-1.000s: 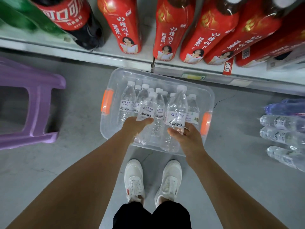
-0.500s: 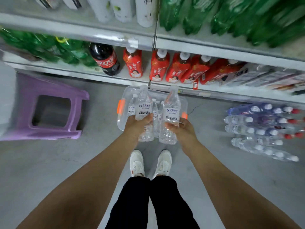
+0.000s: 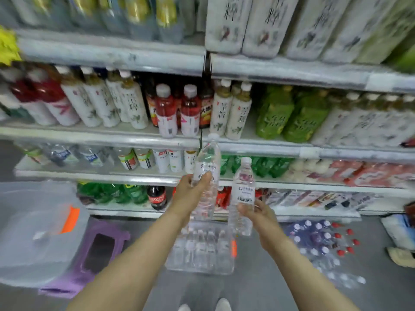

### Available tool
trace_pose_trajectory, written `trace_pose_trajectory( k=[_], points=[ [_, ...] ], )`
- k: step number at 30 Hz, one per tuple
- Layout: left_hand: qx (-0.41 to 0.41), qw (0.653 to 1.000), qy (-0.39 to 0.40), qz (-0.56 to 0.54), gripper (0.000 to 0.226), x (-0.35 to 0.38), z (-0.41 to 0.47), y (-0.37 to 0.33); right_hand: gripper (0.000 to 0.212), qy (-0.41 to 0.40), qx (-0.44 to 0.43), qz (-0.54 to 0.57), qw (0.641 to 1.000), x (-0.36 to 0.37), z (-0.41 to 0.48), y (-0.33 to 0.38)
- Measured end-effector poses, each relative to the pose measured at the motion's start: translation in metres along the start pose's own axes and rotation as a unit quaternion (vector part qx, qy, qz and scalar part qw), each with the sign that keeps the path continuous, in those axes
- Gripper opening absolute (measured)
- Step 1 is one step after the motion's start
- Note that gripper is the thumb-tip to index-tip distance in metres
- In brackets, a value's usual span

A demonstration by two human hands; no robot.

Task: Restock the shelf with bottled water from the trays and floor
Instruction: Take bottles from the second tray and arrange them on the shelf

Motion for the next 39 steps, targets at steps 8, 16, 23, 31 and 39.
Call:
trace_pose_trajectory(
  k=[8,16,23,31,39],
  points=[
    [0.167,0.982,0.062,-0.07,0.076,0.023,-0.036,-0.188,0.057,-0.033,-0.183,0.027,0.982,-0.026,-0.06,0.175],
    [0.268,0.947,0.118,-0.132,0.074,0.031,-0.068,-0.313,0.055,-0.032,-0.374,0.047,0.926,-0.05,-0.132,0.347],
    [0.331,0.927,0.122,-0.129,0.086,0.032,-0.06,-0.382,0.054,-0.016,-0.476,0.063,0.877,-0.063,-0.146,0.504],
    [0.391,0.907,0.073,-0.139,0.075,0.038,-0.045,-0.431,0.073,-0.019,-0.472,0.021,0.881,-0.044,-0.059,0.613],
    [0.443,0.873,0.091,-0.181,0.058,0.054,-0.045,-0.455,0.071,0.048,-0.443,0.032,0.895,-0.012,0.004,0.645]
  ],
)
Point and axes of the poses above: each hand's wrist, its own z-axis towards the middle knuckle, its own x-axis out of the palm, y = z × x, the point moved 3 cm from there along z, towards the middle knuckle, and after that the axes turned 7 degrees about -z, right-handed, at the moved point
